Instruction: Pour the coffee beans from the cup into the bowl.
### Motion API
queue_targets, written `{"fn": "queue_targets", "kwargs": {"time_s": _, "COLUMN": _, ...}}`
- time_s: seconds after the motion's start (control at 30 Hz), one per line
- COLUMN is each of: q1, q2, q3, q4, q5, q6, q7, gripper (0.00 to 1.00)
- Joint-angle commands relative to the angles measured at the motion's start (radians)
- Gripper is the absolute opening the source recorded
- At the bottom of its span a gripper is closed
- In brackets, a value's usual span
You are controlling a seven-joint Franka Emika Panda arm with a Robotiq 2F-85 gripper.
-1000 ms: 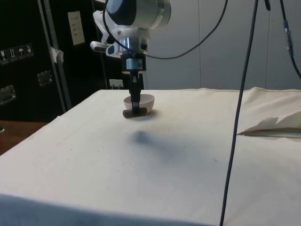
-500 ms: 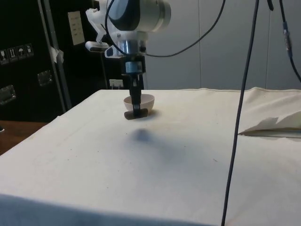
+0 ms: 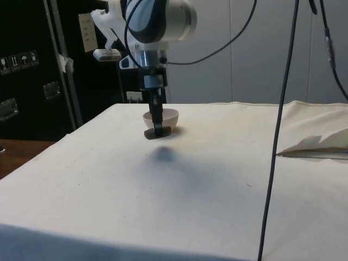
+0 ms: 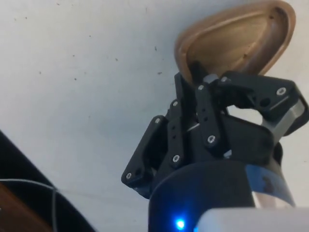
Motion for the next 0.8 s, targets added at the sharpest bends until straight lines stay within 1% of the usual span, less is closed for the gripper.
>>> {"fn": "queue_targets", "kwargs": {"time_s": 0.0, "q1": 0.010, "q2": 0.002, "q3": -0.006, "q4": -0.002, "q5": -0.023, "q6": 0.015, "q7": 0.022, "gripper": 0.01}}
{"fn": "queue_targets", "kwargs": {"time_s": 0.2, "q1": 0.010, "q2": 0.002, "q3": 0.005, "q4": -0.005, "q5": -0.089, "q6": 0.038, "q7": 0.080, "gripper": 0.01}}
{"fn": "queue_targets", "kwargs": {"time_s": 0.23, "q1": 0.000, "q2": 0.001, "q3": 0.013, "q4": -0.001, "q5": -0.078, "q6": 0.021, "q7": 0.068, "gripper": 0.01}}
{"fn": "queue_targets", "kwargs": {"time_s": 0.27, "q1": 0.010, "q2": 0.002, "q3": 0.007, "q4": -0.006, "q5": -0.099, "q6": 0.043, "q7": 0.088, "gripper": 0.01}}
{"fn": "queue_targets", "kwargs": {"time_s": 0.33, "q1": 0.009, "q2": 0.002, "q3": 0.013, "q4": -0.009, "q5": -0.127, "q6": 0.055, "q7": 0.113, "gripper": 0.01}}
{"fn": "queue_targets", "kwargs": {"time_s": 0.47, "q1": 0.009, "q2": 0.004, "q3": 0.018, "q4": -0.010, "q5": -0.166, "q6": 0.070, "q7": 0.147, "gripper": 0.01}}
{"fn": "queue_targets", "kwargs": {"time_s": 0.5, "q1": 0.000, "q2": 0.002, "q3": 0.027, "q4": -0.008, "q5": -0.157, "q6": 0.055, "q7": 0.137, "gripper": 0.01}}
{"fn": "queue_targets", "kwargs": {"time_s": 0.53, "q1": 0.009, "q2": 0.006, "q3": 0.020, "q4": -0.010, "q5": -0.176, "q6": 0.073, "q7": 0.155, "gripper": 0.01}}
{"fn": "queue_targets", "kwargs": {"time_s": 0.6, "q1": 0.009, "q2": 0.010, "q3": 0.023, "q4": -0.010, "q5": -0.196, "q6": 0.080, "q7": 0.173, "gripper": 0.01}}
{"fn": "queue_targets", "kwargs": {"time_s": 0.63, "q1": 0.009, "q2": 0.015, "q3": 0.024, "q4": -0.007, "q5": -0.218, "q6": 0.085, "q7": 0.192, "gripper": 0.01}}
{"fn": "queue_targets", "kwargs": {"time_s": 0.77, "q1": 0.009, "q2": 0.026, "q3": 0.031, "q4": -0.004, "q5": -0.258, "q6": 0.098, "q7": 0.228, "gripper": 0.01}}
